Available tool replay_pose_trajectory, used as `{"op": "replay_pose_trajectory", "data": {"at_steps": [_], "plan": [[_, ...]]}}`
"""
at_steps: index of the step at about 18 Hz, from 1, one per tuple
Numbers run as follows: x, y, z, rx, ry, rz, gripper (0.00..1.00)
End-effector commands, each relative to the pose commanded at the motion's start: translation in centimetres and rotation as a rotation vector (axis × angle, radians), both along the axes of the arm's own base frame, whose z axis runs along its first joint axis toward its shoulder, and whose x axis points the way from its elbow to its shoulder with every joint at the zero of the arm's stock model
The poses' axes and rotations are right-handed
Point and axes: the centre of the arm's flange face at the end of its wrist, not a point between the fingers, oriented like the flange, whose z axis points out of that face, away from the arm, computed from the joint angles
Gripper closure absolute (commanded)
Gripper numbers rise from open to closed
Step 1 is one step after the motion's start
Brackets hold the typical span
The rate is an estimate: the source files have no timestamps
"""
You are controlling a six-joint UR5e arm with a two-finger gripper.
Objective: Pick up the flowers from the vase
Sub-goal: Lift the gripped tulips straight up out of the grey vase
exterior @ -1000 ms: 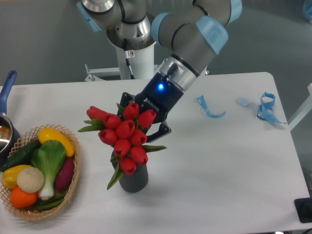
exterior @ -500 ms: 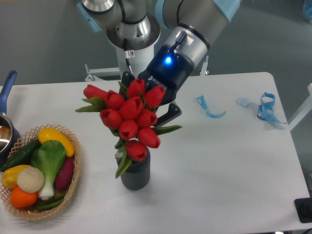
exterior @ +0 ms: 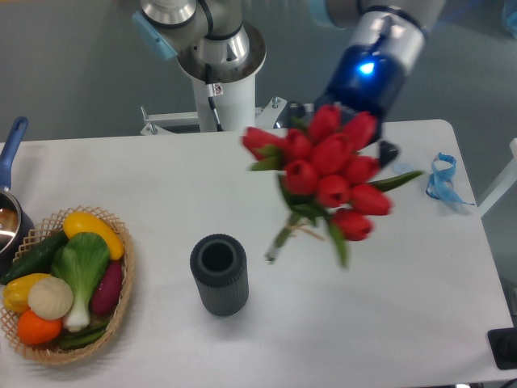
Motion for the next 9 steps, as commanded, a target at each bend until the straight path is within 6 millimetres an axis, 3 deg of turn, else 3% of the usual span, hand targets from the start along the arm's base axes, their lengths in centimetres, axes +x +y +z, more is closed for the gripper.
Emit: {"op": "replay_pose_trajectory", "data": {"at_steps": [2, 9], "plan": [[-2.1, -1.4, -2.2, -0.021, 0.042, 0.005, 0.61], [-3.6, -3.3, -3.6, -0.03, 0.037, 0.033, 0.61]]}}
